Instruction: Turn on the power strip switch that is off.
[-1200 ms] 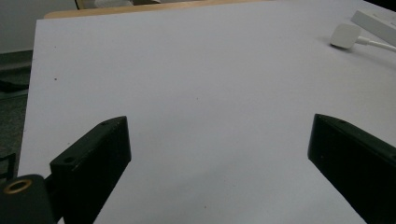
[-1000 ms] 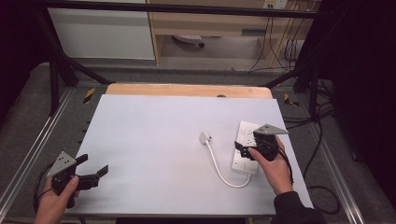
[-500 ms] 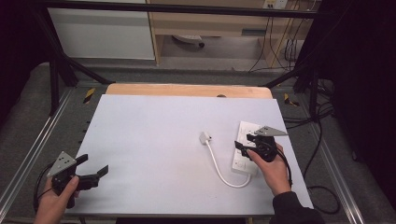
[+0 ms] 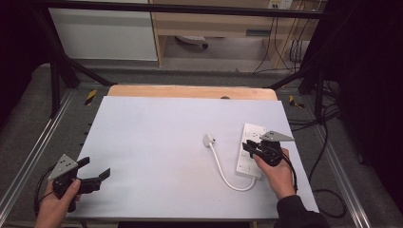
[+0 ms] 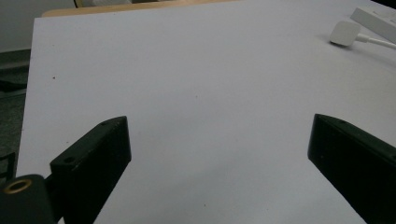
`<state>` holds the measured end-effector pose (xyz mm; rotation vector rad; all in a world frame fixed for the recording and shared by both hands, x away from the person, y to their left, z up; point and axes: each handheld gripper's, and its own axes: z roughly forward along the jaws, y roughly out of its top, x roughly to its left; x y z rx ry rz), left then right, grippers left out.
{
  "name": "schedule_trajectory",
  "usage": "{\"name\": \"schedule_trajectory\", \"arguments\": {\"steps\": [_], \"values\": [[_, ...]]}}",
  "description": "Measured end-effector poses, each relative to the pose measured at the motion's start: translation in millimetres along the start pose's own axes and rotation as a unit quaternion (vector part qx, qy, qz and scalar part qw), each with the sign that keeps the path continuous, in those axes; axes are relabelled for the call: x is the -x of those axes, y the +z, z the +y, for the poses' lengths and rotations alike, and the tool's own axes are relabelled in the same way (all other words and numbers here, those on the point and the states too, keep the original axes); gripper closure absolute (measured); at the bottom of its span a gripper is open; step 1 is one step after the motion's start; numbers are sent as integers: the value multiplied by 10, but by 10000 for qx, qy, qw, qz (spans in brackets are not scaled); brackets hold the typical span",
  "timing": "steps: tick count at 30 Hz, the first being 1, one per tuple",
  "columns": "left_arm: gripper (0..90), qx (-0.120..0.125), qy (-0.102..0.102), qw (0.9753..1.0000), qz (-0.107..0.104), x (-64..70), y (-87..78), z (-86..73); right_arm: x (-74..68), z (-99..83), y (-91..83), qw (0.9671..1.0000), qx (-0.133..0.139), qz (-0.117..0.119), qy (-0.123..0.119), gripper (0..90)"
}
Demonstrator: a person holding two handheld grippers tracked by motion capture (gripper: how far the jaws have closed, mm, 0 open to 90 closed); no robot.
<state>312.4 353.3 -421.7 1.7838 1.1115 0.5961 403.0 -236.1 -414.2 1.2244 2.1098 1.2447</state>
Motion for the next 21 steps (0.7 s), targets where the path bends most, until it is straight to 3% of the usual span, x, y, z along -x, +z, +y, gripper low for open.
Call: {"name": "schedule_trajectory", "arguments": {"steps": [21], "values": [[61,-10,1,10000,-5,1,1,-1,-39,-86,88,9996,-195,-38,-189,882]]}}
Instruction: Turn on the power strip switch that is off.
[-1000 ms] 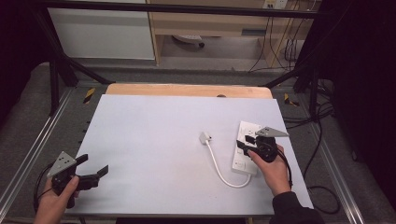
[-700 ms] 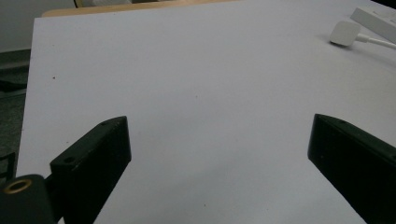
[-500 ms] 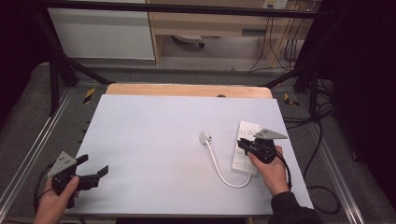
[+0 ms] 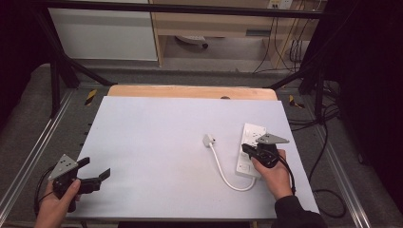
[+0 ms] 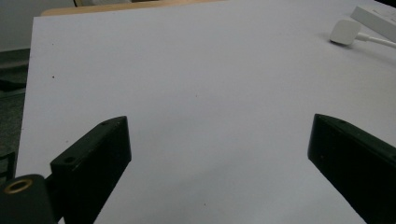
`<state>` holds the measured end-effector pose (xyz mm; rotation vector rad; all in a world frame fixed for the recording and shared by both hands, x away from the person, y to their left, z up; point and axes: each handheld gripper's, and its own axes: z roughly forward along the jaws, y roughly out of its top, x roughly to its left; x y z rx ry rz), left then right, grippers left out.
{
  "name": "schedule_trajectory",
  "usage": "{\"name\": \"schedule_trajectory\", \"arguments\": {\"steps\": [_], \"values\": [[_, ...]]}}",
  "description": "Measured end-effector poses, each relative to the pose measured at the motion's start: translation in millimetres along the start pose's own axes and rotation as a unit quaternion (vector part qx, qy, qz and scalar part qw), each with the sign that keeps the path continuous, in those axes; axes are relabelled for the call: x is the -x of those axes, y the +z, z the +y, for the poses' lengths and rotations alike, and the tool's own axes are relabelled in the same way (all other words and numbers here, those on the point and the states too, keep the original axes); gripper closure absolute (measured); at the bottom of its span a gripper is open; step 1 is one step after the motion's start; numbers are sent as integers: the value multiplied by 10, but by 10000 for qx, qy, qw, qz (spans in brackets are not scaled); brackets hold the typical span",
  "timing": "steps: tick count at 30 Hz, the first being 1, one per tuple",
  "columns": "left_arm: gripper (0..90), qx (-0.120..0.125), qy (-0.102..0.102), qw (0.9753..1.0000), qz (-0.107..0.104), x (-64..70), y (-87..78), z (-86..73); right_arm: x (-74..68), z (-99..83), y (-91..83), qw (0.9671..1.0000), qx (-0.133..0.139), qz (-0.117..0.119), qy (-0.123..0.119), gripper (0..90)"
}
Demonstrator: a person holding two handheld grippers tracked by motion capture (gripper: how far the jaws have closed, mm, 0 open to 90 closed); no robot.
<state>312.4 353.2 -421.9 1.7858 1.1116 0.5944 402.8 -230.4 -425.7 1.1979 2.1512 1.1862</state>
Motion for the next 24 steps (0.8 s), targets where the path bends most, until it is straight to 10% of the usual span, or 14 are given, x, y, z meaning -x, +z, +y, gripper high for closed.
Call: {"name": "schedule_trajectory", "arguments": {"steps": [24], "values": [[63,-1,21,10000,-8,2,0,2,-8,-84,47,9996,-254,20,-76,900]]}}
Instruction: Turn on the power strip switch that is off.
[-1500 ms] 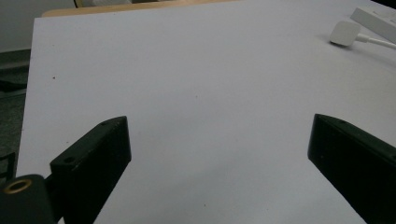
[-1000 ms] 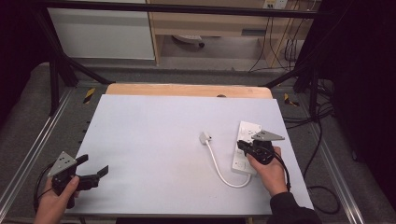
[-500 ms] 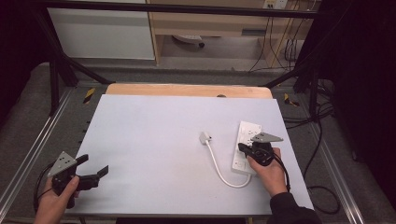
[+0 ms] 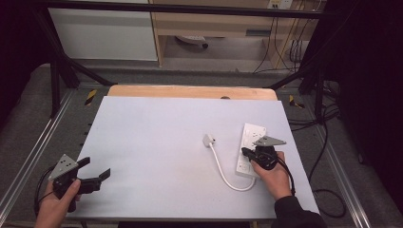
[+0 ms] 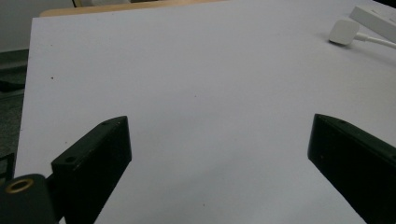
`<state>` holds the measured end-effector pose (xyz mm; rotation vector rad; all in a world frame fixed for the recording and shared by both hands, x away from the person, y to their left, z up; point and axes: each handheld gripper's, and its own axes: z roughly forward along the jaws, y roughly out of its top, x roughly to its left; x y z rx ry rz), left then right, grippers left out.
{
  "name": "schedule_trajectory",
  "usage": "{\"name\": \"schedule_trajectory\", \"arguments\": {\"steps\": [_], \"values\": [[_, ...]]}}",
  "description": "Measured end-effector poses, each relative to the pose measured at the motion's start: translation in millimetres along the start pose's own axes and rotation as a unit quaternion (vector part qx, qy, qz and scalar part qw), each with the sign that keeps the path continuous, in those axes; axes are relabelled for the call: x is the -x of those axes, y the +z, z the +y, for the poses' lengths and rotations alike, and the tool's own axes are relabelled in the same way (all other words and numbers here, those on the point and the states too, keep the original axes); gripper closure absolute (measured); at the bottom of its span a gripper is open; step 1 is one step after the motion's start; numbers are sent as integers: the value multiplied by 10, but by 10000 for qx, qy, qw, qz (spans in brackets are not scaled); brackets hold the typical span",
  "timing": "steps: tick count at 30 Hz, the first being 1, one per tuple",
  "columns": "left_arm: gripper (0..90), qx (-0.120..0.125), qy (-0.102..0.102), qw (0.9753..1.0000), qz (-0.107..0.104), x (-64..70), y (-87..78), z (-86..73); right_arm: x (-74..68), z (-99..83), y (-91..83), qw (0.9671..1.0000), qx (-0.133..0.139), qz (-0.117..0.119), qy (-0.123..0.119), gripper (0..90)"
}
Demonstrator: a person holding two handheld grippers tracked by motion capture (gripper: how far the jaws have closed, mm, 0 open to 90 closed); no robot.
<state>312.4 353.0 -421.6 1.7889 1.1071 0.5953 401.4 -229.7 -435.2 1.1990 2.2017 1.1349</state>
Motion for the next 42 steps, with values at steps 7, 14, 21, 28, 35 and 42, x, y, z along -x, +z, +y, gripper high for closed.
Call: {"name": "schedule_trajectory", "arguments": {"steps": [7,14,21,28,35,42], "values": [[63,0,5,10000,-6,0,0,1,-2,-19,1,10000,-48,12,11,900],[63,1,3,10000,-7,1,1,1,2,-27,-8,10000,-32,14,11,900],[63,-1,2,10000,-9,1,1,1,-9,-31,-14,10000,-35,30,-23,900],[63,-2,6,10000,-11,2,1,1,-16,-35,-18,10000,-27,50,21,900],[63,-1,8,10000,-15,3,2,1,-15,-41,-19,10000,-18,55,-3,900],[63,-3,12,10000,-27,6,4,2,-16,-50,-15,10000,20,43,-41,900]]}}
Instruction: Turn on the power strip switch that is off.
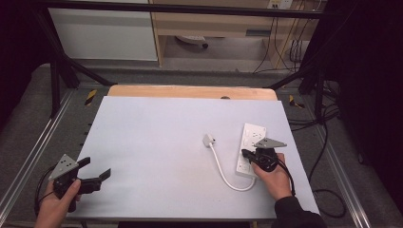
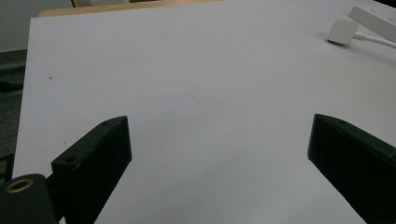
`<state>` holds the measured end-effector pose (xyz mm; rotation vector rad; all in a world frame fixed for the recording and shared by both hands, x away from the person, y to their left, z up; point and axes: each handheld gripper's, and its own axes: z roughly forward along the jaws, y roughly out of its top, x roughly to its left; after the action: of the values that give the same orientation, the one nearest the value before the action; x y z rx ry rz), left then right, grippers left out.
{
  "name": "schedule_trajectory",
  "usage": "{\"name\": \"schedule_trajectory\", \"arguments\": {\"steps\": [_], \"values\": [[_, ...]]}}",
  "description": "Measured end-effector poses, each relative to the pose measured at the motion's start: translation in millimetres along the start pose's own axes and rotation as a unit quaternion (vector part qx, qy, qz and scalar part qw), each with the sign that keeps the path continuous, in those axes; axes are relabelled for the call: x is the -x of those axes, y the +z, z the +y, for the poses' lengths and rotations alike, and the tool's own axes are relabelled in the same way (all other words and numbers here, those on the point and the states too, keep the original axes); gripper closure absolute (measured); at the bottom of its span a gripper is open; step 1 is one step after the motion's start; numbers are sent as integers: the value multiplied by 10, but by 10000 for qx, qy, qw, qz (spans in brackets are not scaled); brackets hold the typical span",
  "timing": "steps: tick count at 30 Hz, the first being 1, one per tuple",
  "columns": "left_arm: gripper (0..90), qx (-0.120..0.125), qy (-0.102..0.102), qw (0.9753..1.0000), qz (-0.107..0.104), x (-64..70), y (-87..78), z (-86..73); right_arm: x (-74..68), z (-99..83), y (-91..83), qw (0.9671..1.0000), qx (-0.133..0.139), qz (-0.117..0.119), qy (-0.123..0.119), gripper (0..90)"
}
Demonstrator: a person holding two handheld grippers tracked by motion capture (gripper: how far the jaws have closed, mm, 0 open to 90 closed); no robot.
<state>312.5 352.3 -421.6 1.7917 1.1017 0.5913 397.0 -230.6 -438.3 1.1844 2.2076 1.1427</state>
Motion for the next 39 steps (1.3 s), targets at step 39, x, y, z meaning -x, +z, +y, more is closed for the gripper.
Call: {"name": "schedule_trajectory", "arguments": {"steps": [39], "values": [[63,3,-12,10000,8,1,2,-1,5,-10,21,10000,-36,38,-8,900]]}}
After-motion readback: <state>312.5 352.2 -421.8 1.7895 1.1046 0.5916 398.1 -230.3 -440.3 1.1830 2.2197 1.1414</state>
